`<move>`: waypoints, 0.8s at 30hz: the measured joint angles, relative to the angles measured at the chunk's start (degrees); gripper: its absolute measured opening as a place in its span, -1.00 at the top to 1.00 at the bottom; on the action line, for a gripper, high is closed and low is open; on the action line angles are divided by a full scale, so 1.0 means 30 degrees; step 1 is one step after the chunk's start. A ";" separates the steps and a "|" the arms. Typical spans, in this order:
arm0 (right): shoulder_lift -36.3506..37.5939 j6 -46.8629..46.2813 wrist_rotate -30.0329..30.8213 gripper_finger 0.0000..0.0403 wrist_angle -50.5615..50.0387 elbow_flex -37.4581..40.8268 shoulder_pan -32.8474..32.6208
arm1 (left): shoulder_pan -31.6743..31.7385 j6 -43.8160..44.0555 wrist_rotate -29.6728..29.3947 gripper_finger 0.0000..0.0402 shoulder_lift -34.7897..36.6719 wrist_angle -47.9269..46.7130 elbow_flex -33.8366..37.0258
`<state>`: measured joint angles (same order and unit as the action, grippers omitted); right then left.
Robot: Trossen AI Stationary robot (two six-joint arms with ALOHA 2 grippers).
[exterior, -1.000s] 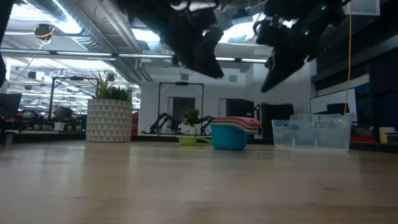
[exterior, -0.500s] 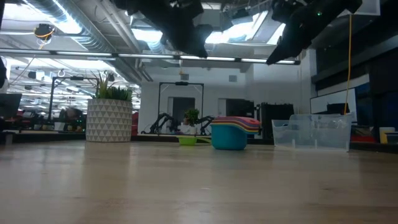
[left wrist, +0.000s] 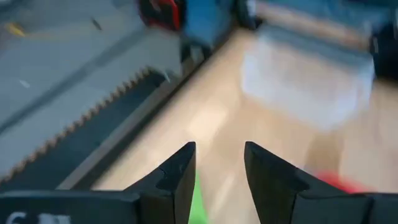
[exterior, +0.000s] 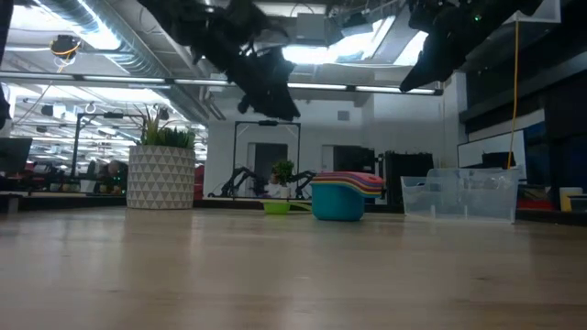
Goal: Nest measuring cups in basket
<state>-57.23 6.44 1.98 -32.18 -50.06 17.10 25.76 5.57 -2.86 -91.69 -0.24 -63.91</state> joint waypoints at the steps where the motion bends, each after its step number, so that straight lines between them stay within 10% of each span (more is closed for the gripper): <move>1: 0.0006 0.0013 -0.0014 0.60 -0.0002 0.0000 0.0000 | 0.0248 -0.0320 0.0601 0.35 -0.0051 -0.0416 0.0032; 24: -0.0007 -0.0066 -0.0029 0.60 0.0021 0.0000 -0.0007 | -0.0446 -0.6040 0.0667 0.36 -0.4918 -0.3155 0.0002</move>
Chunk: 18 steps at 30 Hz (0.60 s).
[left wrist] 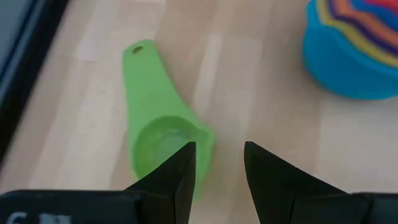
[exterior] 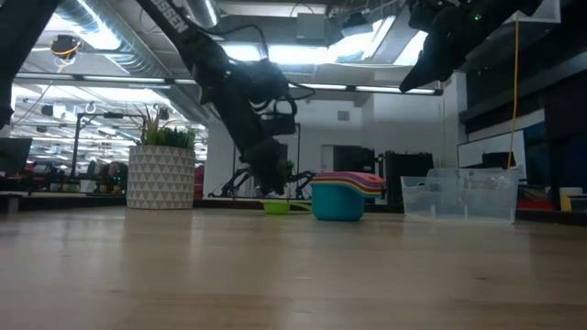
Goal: Nest measuring cups in basket
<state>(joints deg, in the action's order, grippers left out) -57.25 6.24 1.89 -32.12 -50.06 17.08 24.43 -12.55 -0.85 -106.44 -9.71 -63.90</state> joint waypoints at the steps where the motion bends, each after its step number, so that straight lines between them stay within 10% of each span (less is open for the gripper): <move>1: 0.0000 -0.0007 0.0000 0.60 0.0000 0.0000 0.0000 | -0.0063 -0.0030 -0.0393 0.36 -0.0129 0.0026 -0.0007; 18: -0.0007 -0.0051 0.0001 0.60 0.0015 0.0000 -0.0007 | -0.0073 -0.0193 -0.1732 0.36 -0.1382 0.0492 -0.0007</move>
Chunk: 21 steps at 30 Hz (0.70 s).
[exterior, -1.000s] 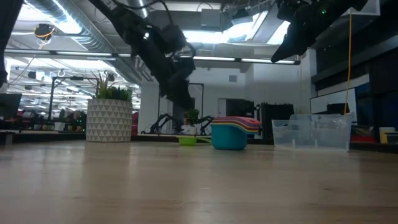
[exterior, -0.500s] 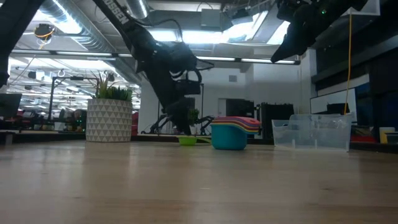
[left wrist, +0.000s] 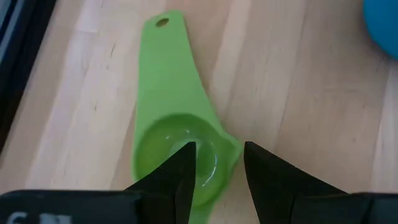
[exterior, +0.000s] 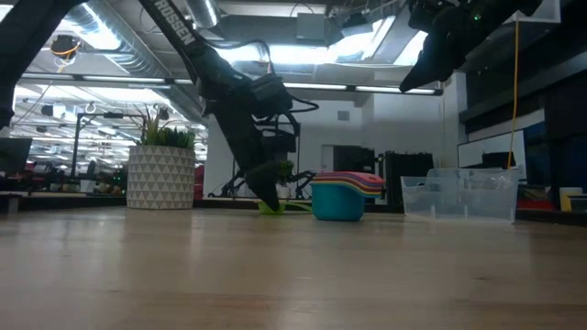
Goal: Nest measuring cups in basket
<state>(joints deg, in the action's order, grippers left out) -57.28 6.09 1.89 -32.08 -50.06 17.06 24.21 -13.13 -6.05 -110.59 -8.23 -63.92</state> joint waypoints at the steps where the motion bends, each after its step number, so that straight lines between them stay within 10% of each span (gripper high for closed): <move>1: 0.0000 0.0000 0.0004 0.60 0.0013 0.0000 0.0000 | -0.0007 -0.0149 -0.0074 0.36 -0.0018 0.0002 0.0000; 21: -0.0036 -0.0007 0.0006 0.60 0.0001 0.0000 0.0000 | -0.0003 -0.0230 -0.0251 0.96 -0.0036 0.0093 -0.0022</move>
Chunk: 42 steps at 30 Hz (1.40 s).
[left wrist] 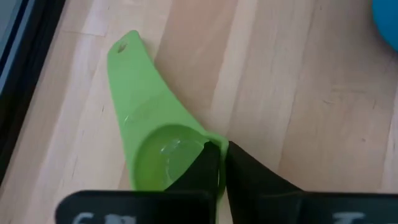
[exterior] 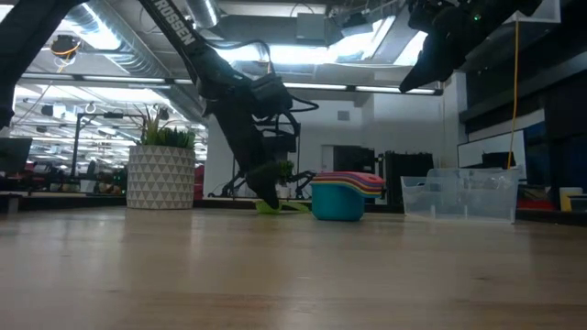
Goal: Nest measuring cups in basket
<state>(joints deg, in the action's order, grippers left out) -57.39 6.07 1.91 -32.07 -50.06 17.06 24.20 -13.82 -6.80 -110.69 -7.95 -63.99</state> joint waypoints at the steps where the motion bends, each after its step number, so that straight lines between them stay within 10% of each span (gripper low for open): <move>1: 0.0000 0.0000 -0.0007 0.60 -0.0001 0.0000 0.0000 | -0.0018 0.0000 -0.0002 0.96 0.0000 0.0004 0.0000; 42: -0.0510 -0.2411 -0.2970 0.60 0.2075 0.0029 0.0184 | -0.7285 -0.9719 0.3406 0.98 0.4473 0.0869 0.0022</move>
<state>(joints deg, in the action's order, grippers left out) -58.92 -1.17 -7.00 -25.85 -49.98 17.61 2.34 -42.98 3.41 -97.27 -5.34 -63.92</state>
